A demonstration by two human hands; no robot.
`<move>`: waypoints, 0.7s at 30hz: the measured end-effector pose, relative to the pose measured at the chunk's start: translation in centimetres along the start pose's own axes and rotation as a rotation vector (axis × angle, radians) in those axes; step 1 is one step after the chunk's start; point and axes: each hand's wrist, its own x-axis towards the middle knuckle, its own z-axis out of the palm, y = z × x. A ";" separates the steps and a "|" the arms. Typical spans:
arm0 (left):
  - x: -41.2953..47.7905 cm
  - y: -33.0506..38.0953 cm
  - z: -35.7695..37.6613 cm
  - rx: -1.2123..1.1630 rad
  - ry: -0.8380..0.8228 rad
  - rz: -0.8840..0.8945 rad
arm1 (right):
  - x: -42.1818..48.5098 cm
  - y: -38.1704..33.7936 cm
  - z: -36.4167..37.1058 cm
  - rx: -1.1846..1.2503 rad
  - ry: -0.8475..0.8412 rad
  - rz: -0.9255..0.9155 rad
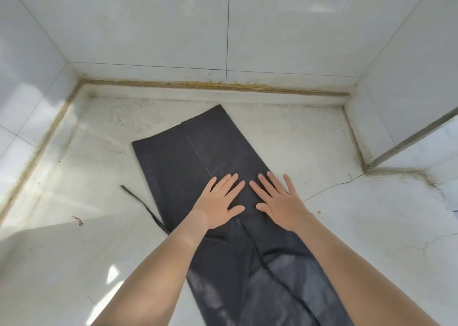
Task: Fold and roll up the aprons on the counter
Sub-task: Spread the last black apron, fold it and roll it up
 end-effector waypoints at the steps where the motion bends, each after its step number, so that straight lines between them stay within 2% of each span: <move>1: 0.1 0.2 0.1 -0.014 0.003 -0.058 | 0.4 -0.2 -0.5 0.005 0.023 0.039; 4: 0.2 1.1 0.0 -0.092 -0.014 -0.239 | 0.9 -2.7 -1.5 0.057 0.112 0.223; 7: 0.2 1.8 -0.3 -0.107 0.018 -0.411 | 0.3 -5.8 -1.8 0.260 0.073 0.428; 9: 0.0 2.0 -0.3 -0.070 0.005 -0.462 | 0.0 -6.6 -1.1 0.316 0.035 0.468; 12: -0.6 1.8 -1.2 0.022 0.003 -0.478 | 0.8 -5.6 0.2 0.276 0.034 0.365; 14: -1.1 1.0 -1.1 0.045 0.075 -0.447 | 1.7 -4.4 0.5 0.210 0.073 0.234; 17: -1.7 0.1 0.8 0.012 0.197 -0.256 | 3.2 -3.7 0.4 0.152 0.098 0.070; 19: -1.9 -0.3 1.9 -0.024 0.172 -0.188 | 4.0 -3.7 0.3 0.159 0.096 -0.016; 21: -2.2 -0.7 2.1 -0.058 0.156 -0.197 | 4.1 -3.5 0.1 0.179 0.084 -0.116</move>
